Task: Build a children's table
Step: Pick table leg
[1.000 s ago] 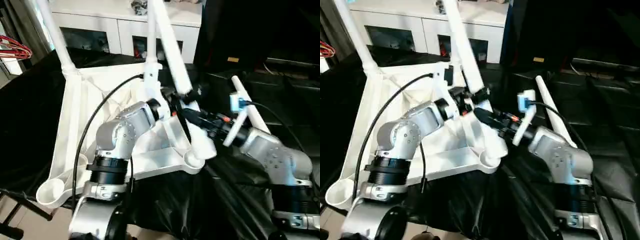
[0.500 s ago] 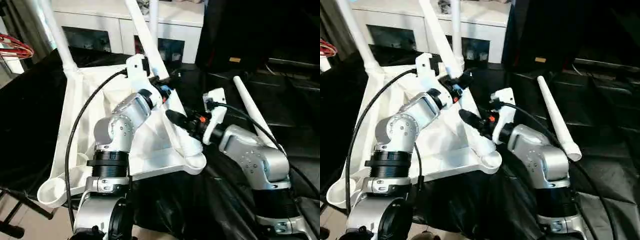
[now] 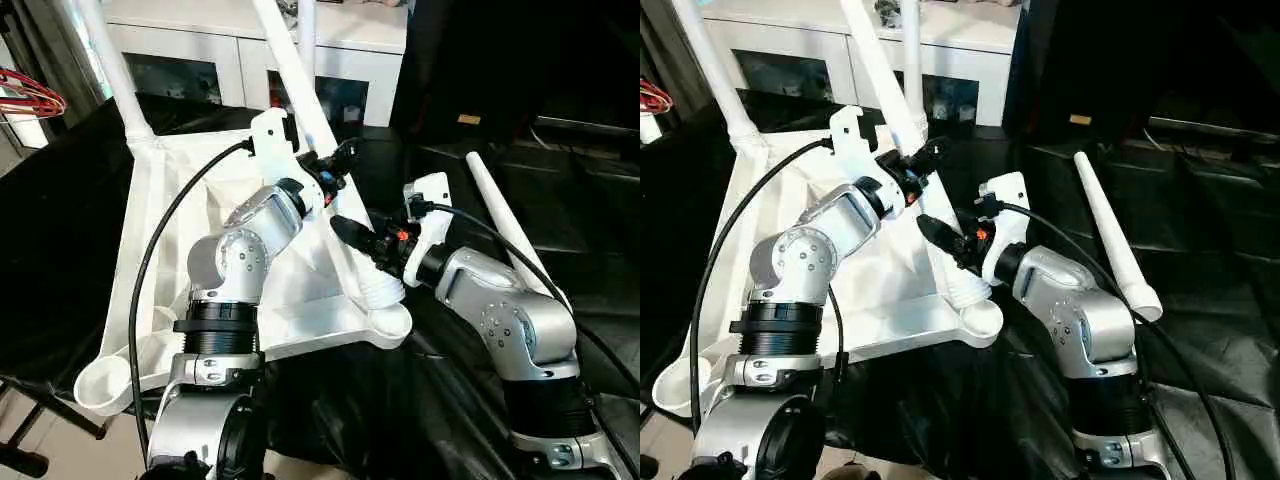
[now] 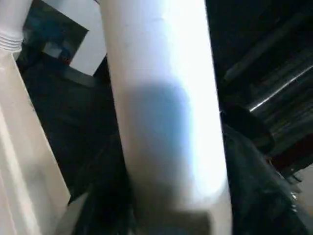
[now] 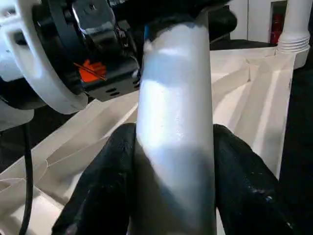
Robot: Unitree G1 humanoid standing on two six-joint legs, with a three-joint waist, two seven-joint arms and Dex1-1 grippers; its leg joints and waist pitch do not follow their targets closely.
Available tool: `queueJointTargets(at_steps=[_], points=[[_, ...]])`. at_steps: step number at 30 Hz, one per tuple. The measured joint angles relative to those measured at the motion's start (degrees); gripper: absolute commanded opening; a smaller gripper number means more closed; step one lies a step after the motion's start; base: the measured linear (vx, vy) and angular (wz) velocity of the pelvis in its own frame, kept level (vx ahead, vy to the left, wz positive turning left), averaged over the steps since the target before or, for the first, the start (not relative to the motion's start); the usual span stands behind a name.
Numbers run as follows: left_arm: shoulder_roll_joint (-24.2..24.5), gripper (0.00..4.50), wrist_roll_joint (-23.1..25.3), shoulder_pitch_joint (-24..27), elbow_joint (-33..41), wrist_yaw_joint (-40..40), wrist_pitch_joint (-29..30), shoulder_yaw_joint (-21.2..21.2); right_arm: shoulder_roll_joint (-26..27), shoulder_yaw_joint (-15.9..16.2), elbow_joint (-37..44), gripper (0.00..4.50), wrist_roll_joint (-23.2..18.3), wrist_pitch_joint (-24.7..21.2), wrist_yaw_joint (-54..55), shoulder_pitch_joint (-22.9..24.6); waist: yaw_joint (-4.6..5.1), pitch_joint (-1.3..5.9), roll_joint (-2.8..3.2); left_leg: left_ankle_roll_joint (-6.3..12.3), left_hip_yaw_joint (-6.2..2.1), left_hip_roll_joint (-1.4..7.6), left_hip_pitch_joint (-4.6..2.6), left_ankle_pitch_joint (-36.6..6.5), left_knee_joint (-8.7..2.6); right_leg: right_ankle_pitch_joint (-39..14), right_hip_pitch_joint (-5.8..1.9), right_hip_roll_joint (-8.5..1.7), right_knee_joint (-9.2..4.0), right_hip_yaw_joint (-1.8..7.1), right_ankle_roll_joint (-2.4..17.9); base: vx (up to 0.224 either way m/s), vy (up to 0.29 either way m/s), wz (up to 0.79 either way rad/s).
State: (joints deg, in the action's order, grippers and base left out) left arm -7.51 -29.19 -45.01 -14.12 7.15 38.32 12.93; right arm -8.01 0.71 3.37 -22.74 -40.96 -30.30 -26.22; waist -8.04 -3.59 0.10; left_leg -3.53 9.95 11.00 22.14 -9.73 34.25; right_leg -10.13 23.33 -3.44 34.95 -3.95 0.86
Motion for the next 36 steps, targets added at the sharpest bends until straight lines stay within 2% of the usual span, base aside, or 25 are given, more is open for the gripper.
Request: queueJointTargets(at_steps=[2, 5, 6, 8, 10, 12, 13, 16, 22, 24, 26, 31, 32, 36], points=[[0.00, 2.09, -0.39, 0.00, -0.01, 0.12, 0.02, 0.00, -0.12, 0.22, 0.00, 1.83, 0.13, 0.07, 0.07, -0.01, 0.00, 0.00, 0.00, 0.00, 0.00, 0.00, 0.00, 0.00, 0.00, 0.00, 0.00, 0.00, 0.00, 0.00, 0.00, 0.000, 0.000, 0.00], [0.07, 2.02, -0.63, 0.00, 0.03, 2.45, -0.08, -0.11, -0.71, 0.96, 0.00, 1.83, 0.98, 1.30, -0.02, -0.01, -0.01, 0.00, 0.00, 0.00, 0.00, 0.00, 0.01, 0.00, 0.00, 0.00, 0.00, 0.00, -0.01, 0.00, -0.02, 0.000, 0.000, 0.00], [0.29, 1.98, -0.69, 0.00, 0.04, 3.82, -0.16, -0.31, -0.94, 0.97, 0.00, 2.39, 0.97, 1.57, -0.39, -0.01, -0.02, 0.00, 0.00, 0.00, 0.00, 0.00, 0.01, 0.00, 0.00, 0.00, 0.00, 0.00, -0.01, 0.01, -0.02, 0.000, 0.000, 0.00], [1.92, 1.94, -1.01, 0.03, 0.04, 8.04, 0.06, -1.78, -2.47, 0.85, -0.13, 2.53, 0.27, 1.58, -2.54, -0.16, -0.09, 0.00, -0.01, 0.00, 0.00, -0.01, 0.01, 0.00, 0.00, -0.03, 0.00, 0.00, -0.01, 0.01, -0.08, 0.000, 0.000, 0.00], [4.17, 1.91, -1.98, 0.03, 0.15, 13.63, 0.80, -4.38, -4.45, 0.44, -0.16, 2.58, -2.13, 1.11, -6.72, -0.58, -0.06, 0.00, -0.01, 0.00, 0.00, -0.01, 0.00, 0.00, 0.00, -0.02, 0.00, 0.00, -0.01, 0.02, -0.07, 0.000, 0.000, 0.00], [6.51, 1.85, -3.32, 0.04, 0.47, 18.91, 2.04, -6.01, -7.11, 0.24, -0.16, 2.95, -3.96, 0.55, -11.18, -0.57, -0.09, 0.00, 0.00, 0.00, 0.00, -0.01, 0.00, 0.00, 0.00, 0.01, 0.00, 0.00, 0.00, 0.02, -0.01, 0.000, 0.000, 0.00], [7.59, 1.85, -3.89, 0.03, 0.67, 20.88, 2.71, -6.62, -8.23, 0.29, -0.16, 2.97, -4.49, 0.25, -12.99, -0.57, -0.07, 0.00, 0.00, 0.01, 0.00, -0.01, 0.00, 0.00, 0.00, 0.07, 0.00, 0.00, 0.01, 0.01, 0.09, 0.000, 0.000, 0.00], [11.60, 1.85, -5.68, 0.08, 2.45, 30.45, 5.03, -9.66, -12.62, 1.71, -0.12, 2.96, -5.93, -0.20, -19.93, -0.57, -0.06, 0.00, 0.00, 0.01, 0.00, 0.00, -0.01, 0.00, 0.00, 0.09, 0.00, 0.00, 0.02, 0.01, 0.12, 0.000, 0.000, 0.00], [14.63, 1.84, -9.81, 0.09, 5.18, 43.50, 6.93, -12.23, -15.71, 3.30, -0.01, 2.96, -10.03, -1.62, -29.14, -0.55, -0.05, 0.00, 0.00, 0.01, 0.01, 0.00, -0.06, 0.01, 0.04, 0.13, -0.01, 0.00, 0.06, 0.02, 0.19, 0.000, 0.000, 0.00], [14.80, 1.84, -10.98, 0.08, 5.56, 45.91, 7.01, -12.32, -16.28, 4.02, 0.01, 2.96, -10.84, -2.06, -30.94, -0.56, -0.06, 0.00, 0.01, 0.01, 0.01, 0.00, -0.07, 0.01, 0.07, 0.15, -0.02, 0.00, 0.08, 0.03, 0.22, 0.000, 0.000, 0.00], [14.70, 1.84, -11.87, 0.08, 5.56, 47.14, 7.26, -12.36, -16.82, 4.63, 0.01, 2.67, -11.29, -2.43, -32.17, -0.55, -0.06, 0.00, 0.01, 0.01, 0.01, 0.00, -0.06, 0.01, 0.09, 0.18, -0.02, 0.00, 0.09, 0.02, 0.23, 0.000, 0.000, 0.00], [14.60, 1.84, -12.19, 0.09, 5.57, 48.61, 7.44, -12.37, -17.36, 5.56, 0.11, 2.43, -11.53, -2.71, -34.02, -0.55, -0.07, 0.00, 0.01, 0.00, 0.01, 0.00, -0.08, 0.01, 0.13, 0.22, -0.06, 0.00, 0.09, 0.02, 0.22, 0.000, 0.000, 0.00], [14.64, 1.83, -12.29, 0.09, 5.57, 48.84, 7.47, -12.36, -17.43, 5.66, 0.15, 2.22, -11.74, -2.72, -34.09, -0.54, -0.07, 0.00, 0.01, 0.00, 0.01, 0.01, -0.08, 0.01, 0.13, 0.23, -0.06, 0.00, 0.09, 0.03, 0.22, 0.000, 0.000, 0.00], [14.92, 1.83, -12.67, 0.14, 5.62, 49.55, 7.48, -12.36, -17.63, 5.97, 0.33, 2.00, -12.59, -2.81, -34.09, -0.53, -0.07, 0.00, 0.01, 0.00, 0.01, 0.01, -0.08, 0.01, 0.15, 0.23, -0.07, 0.00, 0.09, 0.02, 0.22, 0.000, 0.000, 0.00]])
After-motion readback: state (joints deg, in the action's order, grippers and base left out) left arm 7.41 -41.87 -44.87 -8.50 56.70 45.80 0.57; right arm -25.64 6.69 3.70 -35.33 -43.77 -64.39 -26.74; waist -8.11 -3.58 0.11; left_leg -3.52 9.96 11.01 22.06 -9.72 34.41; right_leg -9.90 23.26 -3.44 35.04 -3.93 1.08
